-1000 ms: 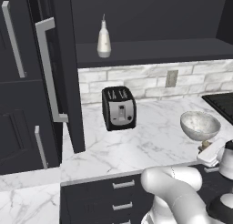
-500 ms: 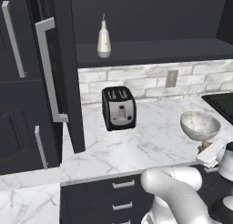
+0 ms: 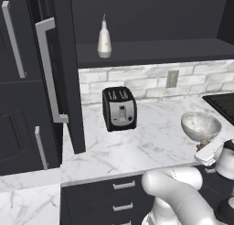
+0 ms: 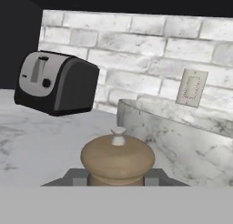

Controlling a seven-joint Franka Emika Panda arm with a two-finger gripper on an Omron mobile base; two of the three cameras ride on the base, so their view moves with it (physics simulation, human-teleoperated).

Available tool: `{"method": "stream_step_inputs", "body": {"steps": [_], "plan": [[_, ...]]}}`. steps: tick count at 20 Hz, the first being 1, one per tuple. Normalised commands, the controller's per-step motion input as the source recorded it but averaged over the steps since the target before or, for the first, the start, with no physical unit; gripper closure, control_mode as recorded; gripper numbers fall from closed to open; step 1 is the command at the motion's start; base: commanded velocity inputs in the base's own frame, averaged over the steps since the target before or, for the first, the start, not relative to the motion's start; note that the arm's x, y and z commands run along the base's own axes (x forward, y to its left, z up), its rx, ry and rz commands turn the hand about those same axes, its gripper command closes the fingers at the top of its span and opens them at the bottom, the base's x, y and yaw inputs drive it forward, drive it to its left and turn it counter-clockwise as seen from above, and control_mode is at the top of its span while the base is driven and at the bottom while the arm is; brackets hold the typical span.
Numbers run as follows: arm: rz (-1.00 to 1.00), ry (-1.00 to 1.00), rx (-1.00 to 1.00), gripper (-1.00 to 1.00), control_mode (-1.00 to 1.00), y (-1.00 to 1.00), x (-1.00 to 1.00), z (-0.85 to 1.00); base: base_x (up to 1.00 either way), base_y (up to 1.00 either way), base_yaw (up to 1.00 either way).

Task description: Retrieve the bottle and the shaker from the cabinet and place them next to the mixing bowl on the counter. Then add garlic from the fridge to the mixing bowl.

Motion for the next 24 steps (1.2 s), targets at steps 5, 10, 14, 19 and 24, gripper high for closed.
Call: {"method": "stream_step_inputs", "body": {"steps": [5,10,14,19,24], "plan": [[-0.03,0.00,0.00,1.00,-1.00,0.14,0.28,0.00,0.00,0.00,0.00],[-0.02,0.00,0.00,1.00,-1.00,0.14,0.25,-0.11,0.00,0.00,0.00],[0.00,0.00,0.00,1.00,-1.00,0.10,0.26,-0.17,0.00,0.00,0.00],[0.00,0.00,0.00,1.00,-1.00,0.03,0.14,-0.14,0.00,0.00,0.00],[0.00,0.00,0.00,-1.00,-1.00,0.00,0.00,-0.24,0.00,0.00,0.00]]}}
